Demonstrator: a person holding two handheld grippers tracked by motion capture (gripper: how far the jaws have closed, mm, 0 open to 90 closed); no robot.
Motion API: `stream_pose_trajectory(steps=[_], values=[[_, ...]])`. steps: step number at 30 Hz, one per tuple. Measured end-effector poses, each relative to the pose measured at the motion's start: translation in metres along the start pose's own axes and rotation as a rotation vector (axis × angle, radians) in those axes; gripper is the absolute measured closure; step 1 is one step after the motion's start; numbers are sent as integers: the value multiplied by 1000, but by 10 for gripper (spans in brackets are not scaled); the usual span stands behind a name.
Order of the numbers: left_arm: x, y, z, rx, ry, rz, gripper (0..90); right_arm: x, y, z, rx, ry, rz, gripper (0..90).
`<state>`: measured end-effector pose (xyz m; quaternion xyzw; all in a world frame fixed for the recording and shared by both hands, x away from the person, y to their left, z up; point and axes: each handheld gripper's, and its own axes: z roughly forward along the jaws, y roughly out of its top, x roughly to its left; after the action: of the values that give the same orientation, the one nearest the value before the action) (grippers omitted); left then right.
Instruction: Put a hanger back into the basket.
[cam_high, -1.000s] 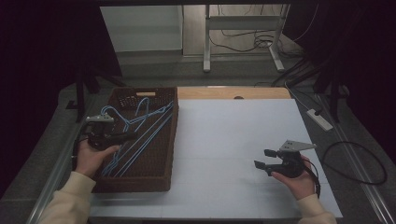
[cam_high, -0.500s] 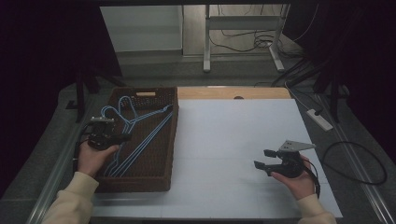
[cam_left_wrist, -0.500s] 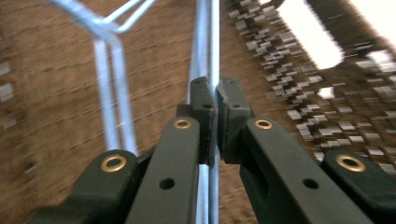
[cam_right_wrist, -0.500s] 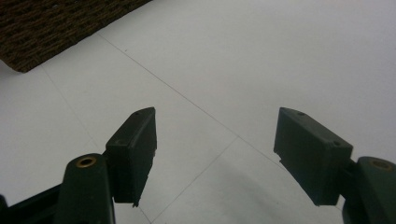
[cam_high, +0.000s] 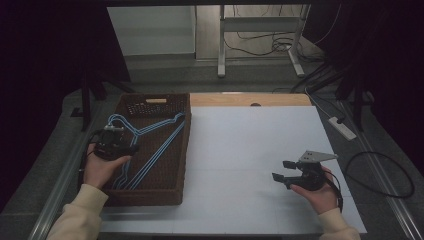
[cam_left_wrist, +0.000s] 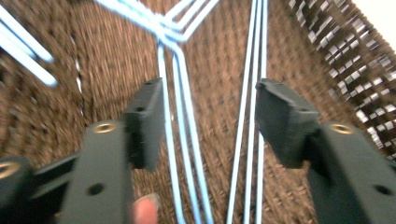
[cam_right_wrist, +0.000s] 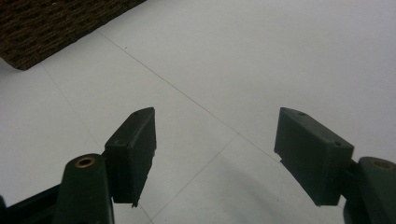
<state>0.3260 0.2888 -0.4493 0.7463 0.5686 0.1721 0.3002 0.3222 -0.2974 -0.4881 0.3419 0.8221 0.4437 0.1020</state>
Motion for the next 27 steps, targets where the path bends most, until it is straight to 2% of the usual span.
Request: stream_pose_trajectory(steps=[2, 6, 8, 9, 12, 15, 16, 19, 22, 27], values=[[-3, 1, -8, -40, -16, 13, 371, 0, 0, 0, -3, 0, 2, 301], [-12, 0, -29, -137, -114, 47, 351, 0, 0, 0, -3, -1, -2, 301], [-18, -2, -36, -165, -145, 68, 345, 0, 0, -1, -5, -3, -4, 300], [-18, -2, -36, -165, -145, 68, 343, 0, 0, -1, -5, -3, -4, 300], [-31, -9, -46, -213, -196, 97, 336, 0, 0, -2, -6, -4, -3, 300], [-39, -14, -49, -241, -218, 112, 331, 1, 0, -3, -12, -6, -2, 298], [-47, -20, -52, -264, -241, 134, 331, 0, 0, -4, -14, -7, -2, 298], [-55, -26, -53, -280, -260, 149, 328, 1, 0, -6, -21, -7, 0, 298], [-68, -37, -51, -294, -290, 183, 325, 3, 0, -10, -36, -7, 0, 297], [-77, -44, -48, -295, -301, 200, 322, 6, -2, -15, -59, -12, -2, 294]])
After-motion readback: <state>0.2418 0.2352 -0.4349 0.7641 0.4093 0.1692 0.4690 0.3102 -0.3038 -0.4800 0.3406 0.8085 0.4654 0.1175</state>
